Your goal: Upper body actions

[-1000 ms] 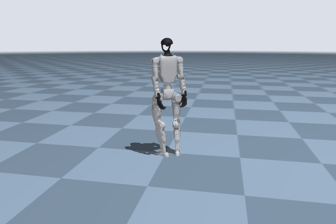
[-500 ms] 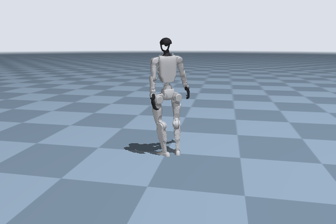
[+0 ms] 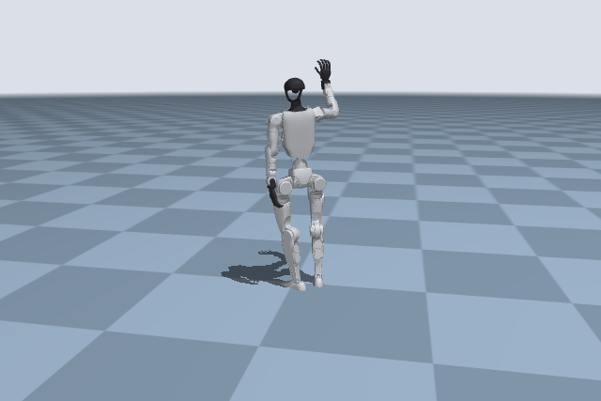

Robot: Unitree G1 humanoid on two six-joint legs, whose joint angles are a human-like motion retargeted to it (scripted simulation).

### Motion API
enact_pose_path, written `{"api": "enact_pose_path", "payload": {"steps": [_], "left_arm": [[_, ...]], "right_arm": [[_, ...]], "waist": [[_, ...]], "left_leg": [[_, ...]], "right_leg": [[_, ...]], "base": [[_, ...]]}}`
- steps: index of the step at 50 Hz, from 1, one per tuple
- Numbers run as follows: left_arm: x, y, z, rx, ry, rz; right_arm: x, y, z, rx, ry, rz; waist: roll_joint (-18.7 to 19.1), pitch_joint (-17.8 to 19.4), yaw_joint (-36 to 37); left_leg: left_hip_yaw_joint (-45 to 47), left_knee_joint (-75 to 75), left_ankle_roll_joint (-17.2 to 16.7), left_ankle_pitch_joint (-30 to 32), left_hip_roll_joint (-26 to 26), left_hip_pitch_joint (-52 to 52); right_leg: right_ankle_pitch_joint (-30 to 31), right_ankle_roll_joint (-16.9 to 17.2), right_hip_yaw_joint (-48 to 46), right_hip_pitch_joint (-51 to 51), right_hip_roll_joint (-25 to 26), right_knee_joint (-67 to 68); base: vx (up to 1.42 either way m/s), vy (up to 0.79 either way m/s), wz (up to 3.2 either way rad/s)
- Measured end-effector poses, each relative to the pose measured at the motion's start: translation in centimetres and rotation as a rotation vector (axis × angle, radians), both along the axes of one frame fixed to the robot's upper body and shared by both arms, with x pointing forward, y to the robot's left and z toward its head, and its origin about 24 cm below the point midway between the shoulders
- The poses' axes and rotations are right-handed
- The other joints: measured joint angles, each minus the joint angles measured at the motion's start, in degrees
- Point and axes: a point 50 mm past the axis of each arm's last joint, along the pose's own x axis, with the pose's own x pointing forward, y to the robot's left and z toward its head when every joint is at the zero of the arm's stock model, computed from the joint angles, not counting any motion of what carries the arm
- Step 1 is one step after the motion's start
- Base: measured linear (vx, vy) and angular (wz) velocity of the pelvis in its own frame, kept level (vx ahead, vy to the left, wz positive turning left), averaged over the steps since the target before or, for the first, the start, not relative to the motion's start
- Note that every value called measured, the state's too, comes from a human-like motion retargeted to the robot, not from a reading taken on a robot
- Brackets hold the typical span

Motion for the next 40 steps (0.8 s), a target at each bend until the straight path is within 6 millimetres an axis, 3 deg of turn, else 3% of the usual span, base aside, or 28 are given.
{"api": "enact_pose_path", "payload": {"steps": [2, 5, 7, 11, 14, 16, 18, 20, 22, 25, 32, 35, 37, 40], "left_arm": [[0.5, 0.2, -0.1, 0.034, -0.021, 0.012], [1.8, -0.3, -0.4, 0.08, -0.06, 0.066], [2.9, -0.8, -0.6, 0.082, -0.099, 0.119], [4.6, -1.3, -0.8, 0.044, -0.172, 0.175], [5.1, -1.0, -0.7, 0.031, -0.188, 0.162], [5.1, -0.6, -0.7, 0.037, -0.177, 0.143], [4.9, -0.3, -0.6, 0.044, -0.158, 0.127], [4.3, -0.3, -0.6, 0.043, -0.132, 0.118], [3.5, -0.4, -0.5, 0.036, -0.094, 0.127], [1.8, -0.5, -0.2, 0.013, -0.029, 0.153], [-0.8, -0.2, 0.3, 0.012, 0.049, 0.154], [-1.0, 0.3, 0.3, 0.026, 0.052, 0.145], [-0.4, 0.3, 0.2, 0.025, 0.033, 0.141], [1.2, 0.0, -0.1, 0.015, -0.019, 0.133]], "right_arm": [[-2.0, 0.4, 1.2, -0.074, -0.172, -0.197], [-3.5, 0.2, 0.2, -0.17, -0.532, -0.302], [-2.8, -1.5, -1.0, -0.162, -0.5, -0.284], [-1.3, -7.9, -4.8, 0.228, -0.275, -0.207], [-0.7, -12.8, -8.8, 0.662, -0.257, -0.104], [-0.1, -15.4, -11.4, 0.994, -0.261, 0.058], [0.8, -16.9, -13.5, 1.248, -0.219, 0.301], [1.3, -16.8, -13.8, 1.3, -0.209, 0.495], [0.1, -15.9, -12.7, 1.201, -0.325, 0.433], [-1.6, -12.3, -10.0, 0.906, -0.495, 0.241], [-3.4, 0.2, -1.9, 0.024, -0.327, 0.247], [-4.4, 4.8, 0.2, -0.346, -0.271, 0.03], [-5.6, 6.0, 1.3, -0.456, -0.362, -0.205], [-6.5, 5.1, 1.4, -0.434, -0.615, -0.351]], "waist": [[-0.26, -0.18, 0.11], [-0.01, -0.57, 0.52], [0.25, -0.89, 0.83], [0.02, -1.36, 0.97], [-0.26, -1.55, 1.2], [-0.26, -1.63, 1.51], [-0.22, -1.58, 1.84], [-0.02, -1.44, 2.24], [0.41, -1.76, 2.46], [1.29, -2.15, 2.13], [2.12, -2.06, 1.49], [1.88, -2.07, 1.13], [1.78, -1.59, 1.22], [1.79, -1.31, 1.34]], "left_leg": [[0.16, 0.0, -0.05, -0.02, 0.12, 0.06], [-0.14, -0.02, 0.03, -0.01, 0.38, -0.16], [-0.65, 0.01, 0.16, 0.04, 0.46, -0.59], [-2.33, 0.45, 0.3, 0.24, 0.42, -1.91], [-3.22, 0.74, 0.34, 0.36, 0.41, -2.92], [-3.43, 0.99, 0.33, 0.36, 0.6, -3.61], [-3.54, 1.2, 0.31, 0.33, 0.77, -4.1], [-3.59, 1.16, 0.31, 0.34, 0.8, -4.17], [-3.31, 1.0, 0.36, 0.29, 0.84, -4.34], [-2.54, 0.78, 0.4, 0.17, 0.92, -4.16], [0.11, 0.06, 0.17, 0.0, 0.79, -2.69], [0.94, -0.13, 0.04, -0.02, 0.77, -2.3], [1.26, -0.14, 0.03, -0.02, 0.8, -2.08], [0.74, -0.11, 0.16, 0.09, 0.92, -2.29]], "right_leg": [[-0.14, -0.03, 0.32, 0.13, 0.16, -0.01], [-0.38, -0.01, 0.27, 0.27, 0.54, -0.07], [-0.54, 0.04, -0.13, 0.36, 0.75, -0.26], [-0.79, 0.24, -1.96, 0.7, 0.63, -0.89], [-0.88, 0.41, -3.06, 0.59, 0.5, -1.22], [-0.88, 0.51, -3.41, 0.29, 0.54, -1.34], [-0.87, 0.57, -3.56, 0.01, 0.62, -1.4], [-0.84, 0.58, -3.61, -0.09, 0.68, -1.42], [-0.8, 0.55, -3.33, -0.53, 0.84, -1.38], [-0.69, 0.42, -2.62, -0.99, 1.06, -1.23], [-0.33, 0.08, 0.03, -1.64, 1.11, -0.6], [-0.2, -0.04, 0.98, -1.94, 1.09, -0.35], [-0.15, -0.09, 1.33, -1.91, 1.15, -0.24], [-0.17, 0.0, 1.05, -1.79, 1.25, -0.31]], "base": [[0.09, 0.01, -0.1], [0.1, 0.08, 0.07], [0.09, 0.1, 0.21], [0.06, 0.06, 0.35], [-0.03, 0.03, 0.25], [-0.03, 0.01, 0.05], [0.0, 0.0, 0.0], [0.0, 0.0, 0.0], [0.0, 0.0, 0.0], [-0.01, 0.05, -0.23], [-0.07, -0.03, -0.32], [-0.07, -0.05, -0.23], [0.0, 0.0, 0.0], [0.0, 0.0, 0.08]]}}
